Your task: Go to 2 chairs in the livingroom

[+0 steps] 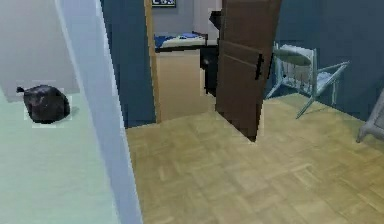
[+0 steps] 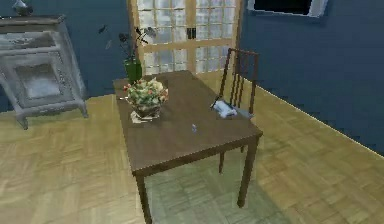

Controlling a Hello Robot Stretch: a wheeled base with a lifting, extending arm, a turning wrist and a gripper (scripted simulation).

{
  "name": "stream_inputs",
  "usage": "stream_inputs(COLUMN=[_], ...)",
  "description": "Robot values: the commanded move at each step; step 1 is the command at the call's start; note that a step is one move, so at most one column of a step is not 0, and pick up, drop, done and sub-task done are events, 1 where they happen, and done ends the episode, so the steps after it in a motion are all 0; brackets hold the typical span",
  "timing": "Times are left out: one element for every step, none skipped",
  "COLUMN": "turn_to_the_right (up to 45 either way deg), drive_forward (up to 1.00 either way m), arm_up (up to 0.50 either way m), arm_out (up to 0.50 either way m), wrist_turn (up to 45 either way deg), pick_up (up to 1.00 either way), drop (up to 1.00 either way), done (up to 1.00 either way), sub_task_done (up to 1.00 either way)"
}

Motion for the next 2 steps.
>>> stream_inputs(turn_to_the_right=[27.0,0.0], drive_forward=[0.00,0.50], arm_up=[0.00,0.00], arm_out=[0.00,0.00], wrist_turn=[0.0,0.0], pick_up=[0.00,0.00], drop=[0.00,0.00], done=[0.00,0.00], sub_task_done=[0.00,0.00])
